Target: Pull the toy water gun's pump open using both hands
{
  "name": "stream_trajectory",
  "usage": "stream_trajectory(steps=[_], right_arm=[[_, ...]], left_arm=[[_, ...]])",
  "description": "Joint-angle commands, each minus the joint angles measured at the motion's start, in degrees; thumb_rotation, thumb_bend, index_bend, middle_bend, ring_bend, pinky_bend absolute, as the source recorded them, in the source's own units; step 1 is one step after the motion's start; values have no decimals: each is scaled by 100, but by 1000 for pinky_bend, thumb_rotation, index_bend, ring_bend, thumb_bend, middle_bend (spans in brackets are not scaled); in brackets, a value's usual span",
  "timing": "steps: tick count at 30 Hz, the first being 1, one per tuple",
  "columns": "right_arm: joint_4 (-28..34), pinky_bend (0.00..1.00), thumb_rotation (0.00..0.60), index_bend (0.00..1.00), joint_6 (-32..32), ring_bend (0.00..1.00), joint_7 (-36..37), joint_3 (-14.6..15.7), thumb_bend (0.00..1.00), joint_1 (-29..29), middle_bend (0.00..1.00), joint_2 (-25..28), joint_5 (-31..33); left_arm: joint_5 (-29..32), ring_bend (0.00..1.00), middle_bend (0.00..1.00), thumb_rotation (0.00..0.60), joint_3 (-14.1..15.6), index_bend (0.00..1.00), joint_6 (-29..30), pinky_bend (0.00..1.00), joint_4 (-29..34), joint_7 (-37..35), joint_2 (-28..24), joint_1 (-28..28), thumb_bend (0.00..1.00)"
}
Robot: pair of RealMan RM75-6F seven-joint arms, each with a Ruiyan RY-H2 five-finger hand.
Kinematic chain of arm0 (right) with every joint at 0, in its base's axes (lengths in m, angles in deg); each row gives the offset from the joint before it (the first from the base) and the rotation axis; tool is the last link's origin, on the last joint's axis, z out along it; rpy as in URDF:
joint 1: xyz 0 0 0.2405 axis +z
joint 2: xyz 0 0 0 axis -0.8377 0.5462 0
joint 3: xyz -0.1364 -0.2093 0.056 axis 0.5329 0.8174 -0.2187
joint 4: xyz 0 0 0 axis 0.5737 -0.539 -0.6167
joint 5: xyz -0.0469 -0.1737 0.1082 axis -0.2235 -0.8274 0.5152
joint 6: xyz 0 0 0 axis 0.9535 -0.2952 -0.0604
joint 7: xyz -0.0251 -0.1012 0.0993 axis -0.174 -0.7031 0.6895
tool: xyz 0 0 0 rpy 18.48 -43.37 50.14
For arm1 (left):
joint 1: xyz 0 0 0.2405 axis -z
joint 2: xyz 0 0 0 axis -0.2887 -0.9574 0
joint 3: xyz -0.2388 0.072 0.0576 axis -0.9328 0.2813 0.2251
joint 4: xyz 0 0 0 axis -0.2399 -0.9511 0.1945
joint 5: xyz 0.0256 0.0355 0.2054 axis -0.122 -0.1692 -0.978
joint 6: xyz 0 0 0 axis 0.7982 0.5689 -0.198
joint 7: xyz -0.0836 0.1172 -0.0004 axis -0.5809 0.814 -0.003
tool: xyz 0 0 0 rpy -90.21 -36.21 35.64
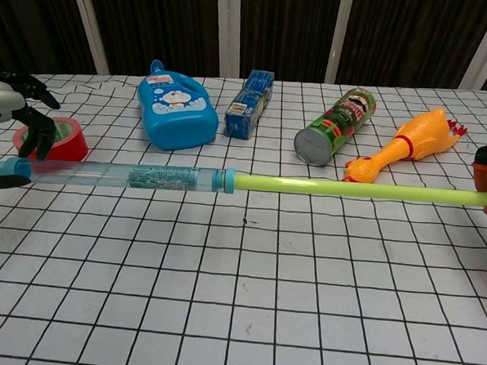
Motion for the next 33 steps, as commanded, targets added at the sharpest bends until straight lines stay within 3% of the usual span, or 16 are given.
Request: stream_trajectory(steps=[1,14,15,18,20,23,26,33], right_arm=[[4,0,600,737,12,229,-11,4,501,-8,622,14,32],[-5,0,600,707,37,229,-51,29,501,4,617,-9,-6],[-6,0,600,679,40,229,-59,32,501,5,605,-9,-5],[2,0,600,445,65,217,-88,61,501,3,452,29,-14],[-35,0,600,220,63,153,-164,106,501,10,285,67,-93],[-54,0,600,27,71,46,-221,151,501,14,132,119,-172],[13,0,600,0,103,5,-299,162,501,19,67,187,-143],[295,0,600,0,16,0,-437,193,502,-58,8,360,-80]], left_arm=[[-15,127,554,600,-5,514,1,52,-19,-7,-12,-6,443],[-160,127,523,600,-15,496,-8,51,-91,-185,-38,-14,444],[-171,127,493,600,-15,477,-10,50,-97,-199,-37,-15,443],[-196,112,346,600,-12,364,-11,23,-112,-216,-37,-21,402],[-179,84,258,600,-16,278,-24,6,-107,-224,-46,-29,345],[-143,46,173,600,-30,182,-61,0,-67,-290,-73,-32,249],[-131,45,162,600,-31,165,-78,0,-18,-354,-95,-44,202],[-82,45,159,600,-82,161,67,0,181,-563,-182,-153,197]])
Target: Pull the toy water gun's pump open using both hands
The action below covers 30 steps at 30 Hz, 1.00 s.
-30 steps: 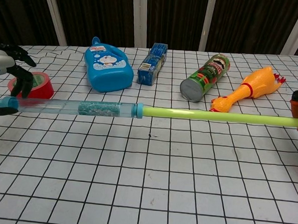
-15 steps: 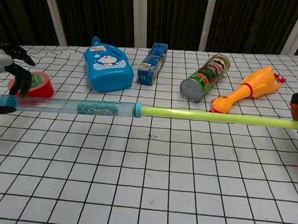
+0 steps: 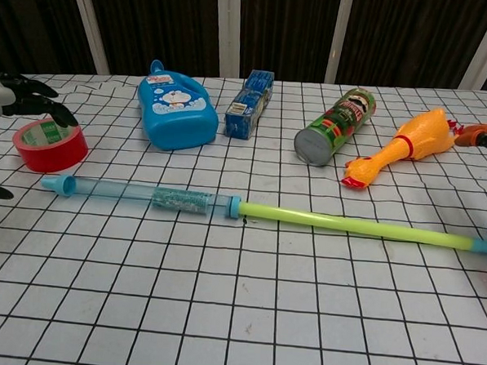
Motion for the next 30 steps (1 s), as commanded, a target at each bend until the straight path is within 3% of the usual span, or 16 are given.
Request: stream_trajectory(steps=[1,9,14,18,25,30], right_arm=[[40,0,600,0,-67,0,-29,10,502,-49,2,57,23],[261,0,600,0,-233,0,250,36,503,-253,0,297,74],[470,0,600,0,-682,0,694,268,467,-651,0,455,-305],[624,0,600,0,-1070,0,1149,522,458,-1028,0,613,-695],[384,0,600,0,-1913,0,1942,889,323,-1610,0,806,-1708],[96,0,600,0,-2142,0,2230,810,311,-1848,0,847,-1593]], left_arm=[[32,45,158,600,-30,161,88,0,98,-93,-56,-65,197],[-45,31,128,600,51,156,528,0,566,-433,-396,-424,197],[184,18,85,600,223,120,1100,0,1173,-66,-692,-970,197],[-84,0,26,600,490,82,1561,0,1587,-45,-906,-1399,194],[-970,0,0,600,964,17,2351,0,1449,-273,-1010,-2094,179],[-1372,0,0,600,1147,0,2757,0,1000,-597,-914,-2465,173]])
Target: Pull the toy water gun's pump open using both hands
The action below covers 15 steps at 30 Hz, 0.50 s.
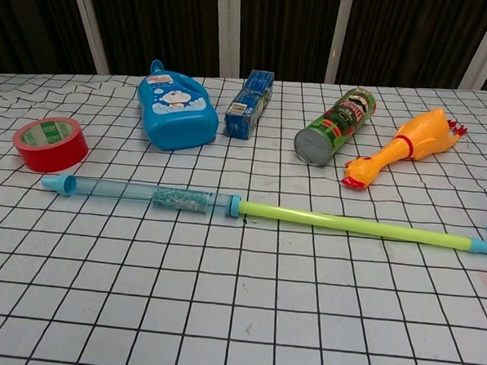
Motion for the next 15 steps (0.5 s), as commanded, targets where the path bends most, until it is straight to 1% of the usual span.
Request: stream_trajectory(steps=[1,4,7,11,15], right_arm=[[-152,0,600,0,-72,0,290,-44,310,-209,0,94,235],[-181,0,600,0,-136,0,471,-74,311,-359,0,187,391],[-225,0,600,0,-259,0,550,-71,310,-480,0,233,345],[-303,0,600,0,-383,0,603,-103,309,-578,0,204,237],[-346,0,600,0,-318,0,573,-129,311,-608,0,167,217]], left_arm=[[-272,0,0,600,162,0,287,0,-397,-265,58,-268,173],[-348,0,0,600,124,0,490,0,-781,-372,136,-417,173],[-327,0,0,600,74,0,585,0,-1031,-517,184,-509,173],[-280,0,0,600,-34,0,661,0,-1265,-627,266,-583,173],[-226,0,0,600,-178,0,752,0,-1350,-611,329,-644,173]])
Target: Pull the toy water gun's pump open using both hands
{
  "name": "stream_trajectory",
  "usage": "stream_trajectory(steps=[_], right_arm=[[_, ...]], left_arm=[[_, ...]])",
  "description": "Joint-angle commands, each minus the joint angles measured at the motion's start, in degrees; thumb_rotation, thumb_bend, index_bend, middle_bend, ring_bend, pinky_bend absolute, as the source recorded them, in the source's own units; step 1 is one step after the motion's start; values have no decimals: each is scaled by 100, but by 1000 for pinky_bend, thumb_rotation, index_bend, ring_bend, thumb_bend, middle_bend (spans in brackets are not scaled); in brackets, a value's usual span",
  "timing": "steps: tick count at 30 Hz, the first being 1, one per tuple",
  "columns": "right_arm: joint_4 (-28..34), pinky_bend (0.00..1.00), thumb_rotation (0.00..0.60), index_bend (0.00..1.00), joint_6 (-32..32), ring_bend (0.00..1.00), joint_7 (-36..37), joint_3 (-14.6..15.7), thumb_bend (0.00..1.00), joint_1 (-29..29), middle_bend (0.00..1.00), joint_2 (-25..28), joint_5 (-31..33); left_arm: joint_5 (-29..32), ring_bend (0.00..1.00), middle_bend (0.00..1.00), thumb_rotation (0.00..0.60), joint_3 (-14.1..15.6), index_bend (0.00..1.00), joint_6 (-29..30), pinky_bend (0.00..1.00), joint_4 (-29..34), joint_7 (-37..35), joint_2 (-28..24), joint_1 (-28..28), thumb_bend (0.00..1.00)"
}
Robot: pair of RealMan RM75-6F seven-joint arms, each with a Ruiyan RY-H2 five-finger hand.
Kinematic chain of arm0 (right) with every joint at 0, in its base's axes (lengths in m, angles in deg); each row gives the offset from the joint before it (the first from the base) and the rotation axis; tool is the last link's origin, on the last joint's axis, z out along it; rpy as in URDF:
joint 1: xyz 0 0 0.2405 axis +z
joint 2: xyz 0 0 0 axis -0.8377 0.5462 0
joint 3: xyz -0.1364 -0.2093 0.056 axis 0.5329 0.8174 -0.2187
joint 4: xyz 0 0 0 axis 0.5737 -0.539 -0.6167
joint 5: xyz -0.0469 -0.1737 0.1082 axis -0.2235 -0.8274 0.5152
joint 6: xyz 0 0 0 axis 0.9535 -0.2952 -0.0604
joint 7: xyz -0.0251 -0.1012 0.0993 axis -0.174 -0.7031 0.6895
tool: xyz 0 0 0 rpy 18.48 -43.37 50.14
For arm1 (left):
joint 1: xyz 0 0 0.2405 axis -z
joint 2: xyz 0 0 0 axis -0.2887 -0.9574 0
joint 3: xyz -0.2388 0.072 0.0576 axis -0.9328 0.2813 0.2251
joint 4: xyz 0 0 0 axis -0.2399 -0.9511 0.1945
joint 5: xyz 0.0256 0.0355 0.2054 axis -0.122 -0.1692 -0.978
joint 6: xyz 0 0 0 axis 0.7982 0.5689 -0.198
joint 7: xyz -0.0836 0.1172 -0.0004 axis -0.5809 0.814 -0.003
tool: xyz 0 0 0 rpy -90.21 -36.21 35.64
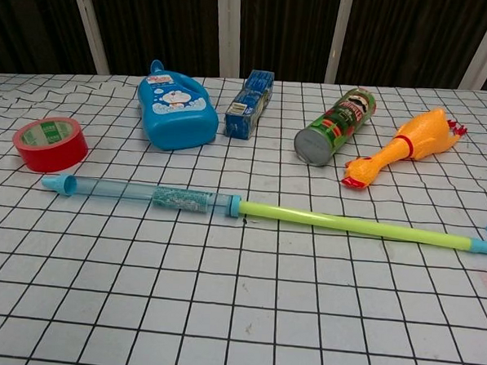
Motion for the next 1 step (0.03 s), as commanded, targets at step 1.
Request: stream_trajectory(steps=[1], right_arm=[[-18,0,600,0,28,0,25,-26,310,-19,0,-9,-12]], left_arm=[[20,0,0,600,-85,0,68,0,-54,-37,46,-47,173]])
